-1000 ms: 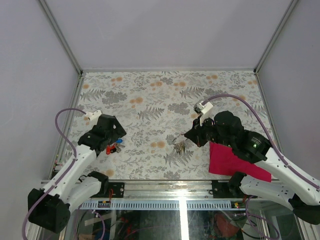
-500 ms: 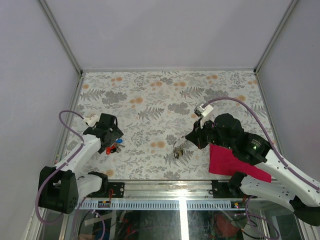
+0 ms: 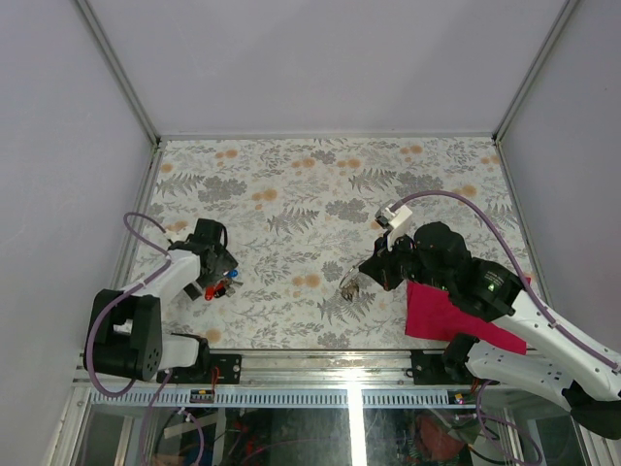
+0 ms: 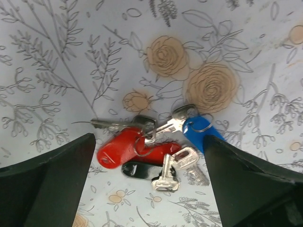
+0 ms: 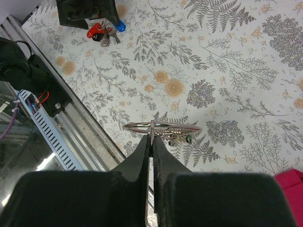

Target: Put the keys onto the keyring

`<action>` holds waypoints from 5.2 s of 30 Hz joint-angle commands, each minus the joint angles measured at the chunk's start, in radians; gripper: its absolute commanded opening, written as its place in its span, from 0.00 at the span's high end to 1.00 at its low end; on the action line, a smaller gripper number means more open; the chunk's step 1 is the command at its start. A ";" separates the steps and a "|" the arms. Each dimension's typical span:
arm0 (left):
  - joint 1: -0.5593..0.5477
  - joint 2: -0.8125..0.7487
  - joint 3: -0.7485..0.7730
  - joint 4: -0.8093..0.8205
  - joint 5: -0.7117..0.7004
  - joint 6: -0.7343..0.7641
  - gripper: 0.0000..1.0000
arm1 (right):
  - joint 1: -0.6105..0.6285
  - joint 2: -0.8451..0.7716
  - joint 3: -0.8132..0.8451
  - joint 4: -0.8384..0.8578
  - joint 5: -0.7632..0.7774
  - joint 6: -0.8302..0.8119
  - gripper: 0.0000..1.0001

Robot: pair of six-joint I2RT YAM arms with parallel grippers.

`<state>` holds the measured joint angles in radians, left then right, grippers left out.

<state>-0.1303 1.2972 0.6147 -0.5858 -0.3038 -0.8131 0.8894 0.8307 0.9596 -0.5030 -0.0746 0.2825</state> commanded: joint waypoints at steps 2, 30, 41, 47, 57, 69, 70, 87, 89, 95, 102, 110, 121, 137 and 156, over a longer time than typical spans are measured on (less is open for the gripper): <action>0.008 0.032 0.008 0.090 0.026 0.022 0.00 | 0.003 -0.016 0.007 0.081 -0.030 -0.008 1.00; -0.086 0.009 -0.066 0.188 0.157 -0.004 0.39 | 0.003 -0.012 0.021 0.075 -0.021 -0.005 1.00; -0.292 0.091 -0.032 0.223 0.124 -0.092 0.55 | 0.003 -0.017 0.037 0.061 -0.006 -0.003 1.00; -0.375 0.149 0.036 0.228 0.107 -0.081 0.82 | 0.003 -0.037 0.039 0.045 0.019 0.001 1.00; -0.631 0.298 0.225 0.249 0.109 -0.081 0.92 | 0.003 -0.133 0.045 -0.002 0.227 0.043 1.00; -0.837 0.278 0.418 0.211 0.018 0.026 0.34 | 0.003 -0.242 0.023 -0.057 0.404 0.084 1.00; -0.832 0.250 0.417 0.188 -0.016 0.039 0.32 | 0.003 -0.241 0.020 -0.059 0.402 0.084 1.00; -0.083 -0.107 0.033 0.142 0.097 0.171 0.39 | 0.002 -0.198 0.009 -0.045 0.359 0.081 1.00; -0.070 -0.067 0.034 0.140 0.069 0.150 0.39 | 0.002 -0.195 0.012 -0.044 0.357 0.080 1.00; -0.026 -0.003 0.022 0.179 0.019 0.123 0.40 | 0.003 -0.192 0.014 -0.046 0.352 0.081 1.00; 0.008 0.037 0.033 0.245 0.036 0.130 0.44 | 0.003 -0.183 0.016 -0.046 0.347 0.078 1.00; 0.012 0.109 0.058 0.281 0.034 0.131 0.53 | 0.002 -0.181 0.017 -0.048 0.342 0.075 1.00; 0.013 0.134 0.072 0.287 0.025 0.138 0.84 | 0.003 -0.191 0.012 -0.050 0.342 0.076 1.00; -0.292 0.119 0.003 0.354 0.157 0.100 1.00 | 0.003 -0.195 0.012 -0.053 0.340 0.089 1.00; -0.789 0.052 0.216 0.252 -0.098 0.044 0.64 | 0.003 -0.193 0.012 -0.059 0.344 0.097 1.00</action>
<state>-0.9298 1.4773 0.8524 -0.2573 -0.2455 -0.7612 0.8894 0.6434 0.9558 -0.6090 0.2691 0.3702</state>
